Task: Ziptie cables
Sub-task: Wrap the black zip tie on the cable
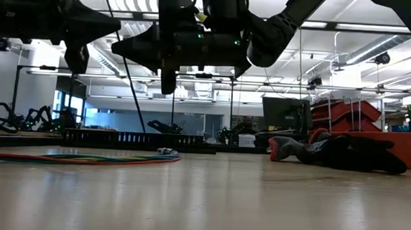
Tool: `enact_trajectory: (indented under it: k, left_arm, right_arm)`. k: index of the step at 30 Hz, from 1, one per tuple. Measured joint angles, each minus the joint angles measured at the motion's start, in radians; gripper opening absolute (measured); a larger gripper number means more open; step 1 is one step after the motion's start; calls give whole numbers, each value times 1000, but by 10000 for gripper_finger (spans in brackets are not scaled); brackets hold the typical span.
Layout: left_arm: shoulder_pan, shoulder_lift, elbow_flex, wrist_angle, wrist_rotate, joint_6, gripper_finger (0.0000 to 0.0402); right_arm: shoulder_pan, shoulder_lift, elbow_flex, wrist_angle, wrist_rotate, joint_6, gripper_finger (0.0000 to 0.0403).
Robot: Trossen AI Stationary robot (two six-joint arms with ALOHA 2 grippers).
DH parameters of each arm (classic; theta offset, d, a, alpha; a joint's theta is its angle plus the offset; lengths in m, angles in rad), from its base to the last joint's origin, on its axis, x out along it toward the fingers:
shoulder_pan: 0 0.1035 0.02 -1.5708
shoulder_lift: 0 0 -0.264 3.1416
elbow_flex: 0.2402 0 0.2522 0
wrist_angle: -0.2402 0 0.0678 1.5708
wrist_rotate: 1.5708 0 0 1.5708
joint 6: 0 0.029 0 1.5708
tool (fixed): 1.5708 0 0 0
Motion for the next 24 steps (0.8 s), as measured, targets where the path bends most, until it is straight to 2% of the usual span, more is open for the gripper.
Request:
enact_trajectory:
  k: [6,11,18,24]
  left_arm:
    - [0,17,0,-30,-21,-29,0]
    - [0,22,0,-36,-60,25,0]
    - [0,-1,0,-75,-90,85,0]
    - [6,-14,0,-226,-156,-3,0]
  right_arm:
    - [0,0,0,-13,-4,0,6]
    - [-4,-28,0,-110,-33,-75,63]
    - [-8,-119,0,-475,-3,-299,162]
    - [-2,-151,6,-833,2,-582,193]
